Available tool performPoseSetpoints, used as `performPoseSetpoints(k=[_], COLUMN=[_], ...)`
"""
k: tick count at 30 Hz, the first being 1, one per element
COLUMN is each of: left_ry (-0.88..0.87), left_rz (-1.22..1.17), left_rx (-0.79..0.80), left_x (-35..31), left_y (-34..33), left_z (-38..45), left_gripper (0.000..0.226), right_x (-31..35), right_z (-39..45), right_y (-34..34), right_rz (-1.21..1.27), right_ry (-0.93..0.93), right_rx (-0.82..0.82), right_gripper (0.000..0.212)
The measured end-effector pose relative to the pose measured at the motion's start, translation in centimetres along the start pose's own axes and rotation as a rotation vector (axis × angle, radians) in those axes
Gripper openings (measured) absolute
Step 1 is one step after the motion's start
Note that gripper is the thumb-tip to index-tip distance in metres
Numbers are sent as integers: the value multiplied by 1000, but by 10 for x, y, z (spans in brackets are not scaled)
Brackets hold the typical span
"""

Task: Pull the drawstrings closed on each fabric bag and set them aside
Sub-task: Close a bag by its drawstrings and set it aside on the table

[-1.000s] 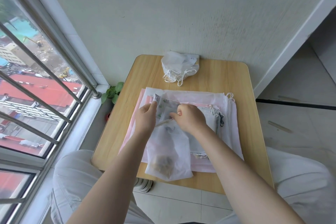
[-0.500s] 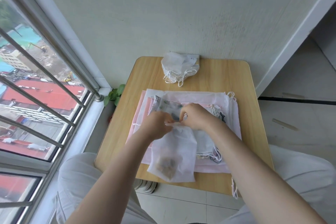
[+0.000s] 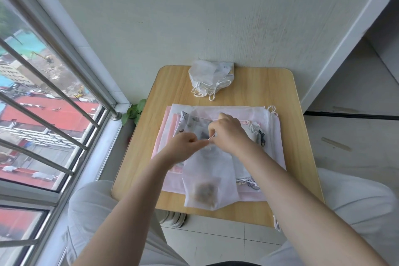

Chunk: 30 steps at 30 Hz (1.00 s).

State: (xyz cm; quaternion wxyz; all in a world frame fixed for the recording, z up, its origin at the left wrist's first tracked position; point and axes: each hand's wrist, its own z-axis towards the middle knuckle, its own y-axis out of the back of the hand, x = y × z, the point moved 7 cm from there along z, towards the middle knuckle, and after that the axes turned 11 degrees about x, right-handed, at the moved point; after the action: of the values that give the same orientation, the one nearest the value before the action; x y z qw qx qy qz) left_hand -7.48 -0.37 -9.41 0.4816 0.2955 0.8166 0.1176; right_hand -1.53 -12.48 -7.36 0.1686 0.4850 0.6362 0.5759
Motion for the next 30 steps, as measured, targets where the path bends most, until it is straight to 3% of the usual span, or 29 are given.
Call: performPoseSetpoints(k=[3,8,11,15,18,22,25,27,30], left_ry=[-48,-137,-110,-30,-12,-58,-85,-63,-37], left_rz=[-414,-573,-567,-338,-214,-152,-66,-191,-389], left_rx=[14,18,-61,-224,-255,-139,-135,-147,-82], left_x=[-1,-2,2,7,3,-4,-6,-1,1], left_y=[1,-4,-4,3,5,-1,-3,0,0], left_z=[-5,-3,0,4,7,8,8,12,15], left_gripper=[27,24,21,20,26,42,43,34,33], right_x=[3,8,4,-3,-10,-5,9,13,4], right_z=[1,0,-2,-6,-8,-5,-1,0,2], right_y=[-2,-5,-8,-1,12,32,47,55,48], right_rz=[-17,34,191,273,399,648,903,1080,984], right_ry=[11,26,7,-37,-73,-53,59,164,169], right_rx=[-22,-39,51,228,256,170,56,-51,-132], right_gripper=[5,9,15,18,29,28,12,30,42])
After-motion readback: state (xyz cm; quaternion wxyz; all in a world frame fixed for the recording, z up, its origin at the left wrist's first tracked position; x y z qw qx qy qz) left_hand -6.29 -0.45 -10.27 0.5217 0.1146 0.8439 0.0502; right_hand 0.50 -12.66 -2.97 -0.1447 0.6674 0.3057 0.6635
